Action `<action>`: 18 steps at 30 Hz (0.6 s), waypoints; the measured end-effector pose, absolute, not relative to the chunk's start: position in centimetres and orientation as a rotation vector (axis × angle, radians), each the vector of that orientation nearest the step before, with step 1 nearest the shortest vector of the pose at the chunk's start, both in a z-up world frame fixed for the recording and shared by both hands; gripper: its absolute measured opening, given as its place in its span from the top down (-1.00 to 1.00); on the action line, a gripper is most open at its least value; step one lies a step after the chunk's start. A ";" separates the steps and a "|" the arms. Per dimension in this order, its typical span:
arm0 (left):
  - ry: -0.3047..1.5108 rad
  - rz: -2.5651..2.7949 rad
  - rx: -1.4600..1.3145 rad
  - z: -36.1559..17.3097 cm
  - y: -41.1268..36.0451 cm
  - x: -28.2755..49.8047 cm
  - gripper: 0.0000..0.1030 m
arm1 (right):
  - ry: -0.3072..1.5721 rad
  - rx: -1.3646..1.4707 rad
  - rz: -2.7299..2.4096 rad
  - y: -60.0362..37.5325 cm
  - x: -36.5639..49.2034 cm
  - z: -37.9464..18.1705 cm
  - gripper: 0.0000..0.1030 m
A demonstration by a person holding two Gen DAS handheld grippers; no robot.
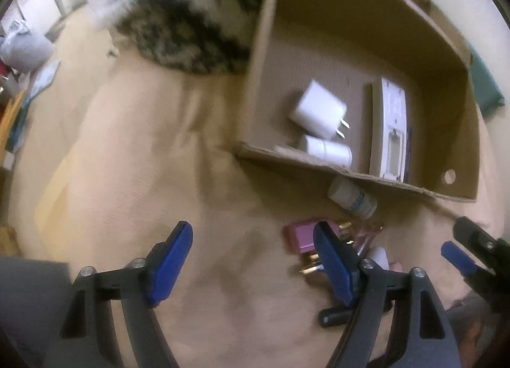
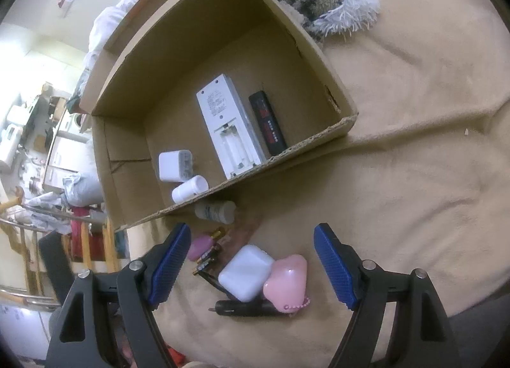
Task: Organize rigid objects
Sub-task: 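Move the left gripper onto the pink lighter-like object beside the batteries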
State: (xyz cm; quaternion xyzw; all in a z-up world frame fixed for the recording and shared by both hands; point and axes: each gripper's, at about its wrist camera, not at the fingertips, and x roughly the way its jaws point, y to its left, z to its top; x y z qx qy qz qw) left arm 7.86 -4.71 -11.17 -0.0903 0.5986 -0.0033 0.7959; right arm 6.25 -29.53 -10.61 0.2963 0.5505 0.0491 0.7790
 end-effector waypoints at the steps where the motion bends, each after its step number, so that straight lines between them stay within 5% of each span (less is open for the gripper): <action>1: 1.298 0.001 -0.196 -11.5 -5.2 8.1 -0.47 | 1.187 0.640 0.104 -29.6 6.2 -10.6 -0.64; 18: 1.365 0.104 -0.092 -15.1 -12.5 9.9 -0.54 | 1.173 0.687 0.145 -29.8 6.7 -10.4 -0.64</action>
